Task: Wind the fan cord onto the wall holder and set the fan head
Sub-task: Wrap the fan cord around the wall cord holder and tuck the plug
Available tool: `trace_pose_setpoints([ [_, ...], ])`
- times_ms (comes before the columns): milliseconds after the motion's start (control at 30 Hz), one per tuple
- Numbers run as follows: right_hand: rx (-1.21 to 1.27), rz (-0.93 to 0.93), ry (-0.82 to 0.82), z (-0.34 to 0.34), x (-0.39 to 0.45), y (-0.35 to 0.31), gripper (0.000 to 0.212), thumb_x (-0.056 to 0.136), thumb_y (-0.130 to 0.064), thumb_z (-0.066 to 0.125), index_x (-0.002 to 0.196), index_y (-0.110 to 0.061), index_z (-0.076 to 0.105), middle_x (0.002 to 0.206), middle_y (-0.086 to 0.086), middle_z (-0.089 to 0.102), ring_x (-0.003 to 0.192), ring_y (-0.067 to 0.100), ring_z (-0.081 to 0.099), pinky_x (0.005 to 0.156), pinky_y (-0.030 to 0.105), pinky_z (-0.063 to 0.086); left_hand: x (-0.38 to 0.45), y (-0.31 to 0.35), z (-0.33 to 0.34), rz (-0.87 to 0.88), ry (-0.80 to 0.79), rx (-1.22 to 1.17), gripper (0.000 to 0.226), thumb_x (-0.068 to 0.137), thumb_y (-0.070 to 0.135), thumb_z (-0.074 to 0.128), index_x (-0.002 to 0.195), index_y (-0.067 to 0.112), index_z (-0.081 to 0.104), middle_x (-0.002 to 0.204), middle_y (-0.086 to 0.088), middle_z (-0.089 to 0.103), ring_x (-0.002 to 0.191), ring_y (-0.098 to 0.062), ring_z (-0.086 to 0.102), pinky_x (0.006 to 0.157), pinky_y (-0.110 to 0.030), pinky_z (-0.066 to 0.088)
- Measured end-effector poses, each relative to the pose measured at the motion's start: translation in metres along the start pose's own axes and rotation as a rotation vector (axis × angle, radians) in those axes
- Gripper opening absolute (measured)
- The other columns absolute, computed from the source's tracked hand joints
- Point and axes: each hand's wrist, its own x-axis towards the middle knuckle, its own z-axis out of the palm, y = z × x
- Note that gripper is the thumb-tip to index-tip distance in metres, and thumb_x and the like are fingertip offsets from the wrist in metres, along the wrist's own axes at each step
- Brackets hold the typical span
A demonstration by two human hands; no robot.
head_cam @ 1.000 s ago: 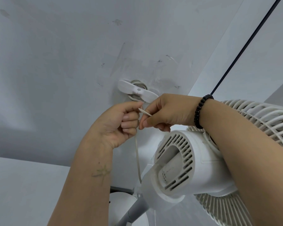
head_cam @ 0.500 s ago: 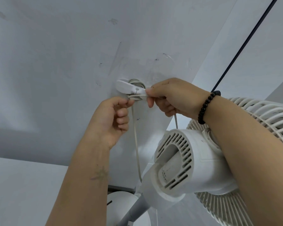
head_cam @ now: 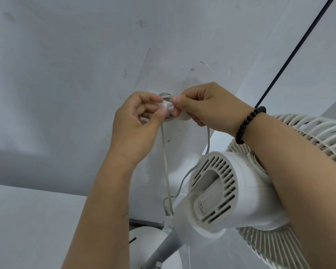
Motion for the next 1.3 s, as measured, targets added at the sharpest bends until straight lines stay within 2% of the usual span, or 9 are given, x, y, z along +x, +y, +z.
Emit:
trace_pose_setpoints([
  [133,0.102,0.011,0.006,-0.001,0.003,-0.002,0.03,0.094,-0.029,0.057,0.078,-0.007,0.072,0.046,-0.003,0.036,0.045,0.014,0.03,0.048,0.024,0.032,0.001,-0.002,0.016,-0.099,0.271,-0.163,0.027,0.086,0.013,0.071,0.091,0.027,0.049,0.088,-0.003,0.076,0.074,-0.003,0.063,0.07,-0.011,0.045],
  [233,0.138,0.063,-0.024,-0.002,0.002,0.0,0.029,0.096,-0.021,0.054,0.085,0.001,0.069,0.048,-0.001,0.036,0.039,0.011,0.031,0.042,0.019,0.031,0.003,-0.008,0.016,-0.186,0.423,-0.29,0.029,0.084,0.015,0.074,0.093,0.024,0.047,0.076,0.006,0.074,0.066,0.002,0.06,0.069,-0.009,0.044],
  [367,0.107,0.118,0.024,-0.007,0.0,0.005,0.031,0.096,-0.021,0.053,0.088,0.005,0.067,0.052,0.003,0.039,0.038,0.012,0.031,0.041,0.018,0.03,0.004,-0.011,0.019,-0.224,0.488,-0.38,0.029,0.086,0.015,0.072,0.095,0.023,0.045,0.067,0.013,0.074,0.072,0.003,0.065,0.074,-0.009,0.045],
  [533,0.021,0.085,0.102,-0.005,0.002,0.005,0.026,0.095,-0.023,0.055,0.081,-0.005,0.069,0.051,-0.002,0.048,0.035,0.003,0.04,0.039,0.015,0.034,0.003,-0.011,0.022,-0.252,0.544,-0.405,0.029,0.085,0.019,0.074,0.096,0.023,0.048,0.072,0.012,0.075,0.079,0.007,0.067,0.078,-0.008,0.044],
  [667,-0.033,0.035,0.148,-0.004,0.004,0.004,0.026,0.094,-0.025,0.055,0.082,-0.008,0.07,0.051,-0.003,0.05,0.035,-0.001,0.042,0.041,0.011,0.034,-0.001,-0.012,0.021,-0.106,0.583,-0.206,0.031,0.082,0.019,0.076,0.091,0.027,0.048,0.072,0.008,0.074,0.063,0.004,0.061,0.069,-0.006,0.042],
  [867,-0.042,-0.004,0.145,-0.001,0.005,0.002,0.025,0.094,-0.024,0.055,0.082,-0.009,0.072,0.05,-0.004,0.051,0.035,-0.001,0.043,0.043,0.011,0.035,0.002,-0.029,0.013,0.091,0.566,0.18,0.017,0.086,0.023,0.069,0.101,0.023,0.061,0.092,0.002,0.062,0.071,0.003,0.058,0.062,-0.013,0.046],
  [1033,-0.023,-0.021,0.116,0.001,0.006,-0.001,0.024,0.095,-0.023,0.055,0.081,-0.011,0.071,0.051,-0.002,0.053,0.035,0.0,0.041,0.042,0.01,0.035,0.001,-0.03,0.012,0.178,0.467,0.28,0.016,0.081,0.017,0.066,0.096,0.018,0.069,0.093,0.006,0.062,0.072,-0.006,0.063,0.06,-0.016,0.052],
  [1233,-0.029,-0.043,0.156,0.001,0.008,-0.001,0.024,0.095,-0.022,0.055,0.082,-0.01,0.07,0.052,0.0,0.053,0.035,0.001,0.041,0.042,0.01,0.035,-0.001,-0.032,0.008,-0.026,0.3,0.118,0.023,0.079,0.013,0.073,0.094,0.023,0.058,0.078,0.005,0.065,0.058,-0.002,0.06,0.059,-0.015,0.05],
  [1300,-0.027,-0.042,0.163,0.001,0.008,-0.002,0.023,0.095,-0.022,0.054,0.083,-0.009,0.07,0.052,0.0,0.053,0.035,0.001,0.041,0.042,0.011,0.036,0.0,-0.036,0.006,-0.114,0.225,0.099,0.014,0.081,0.015,0.074,0.087,0.02,0.063,0.074,0.004,0.066,0.064,-0.01,0.065,0.064,-0.024,0.055],
])
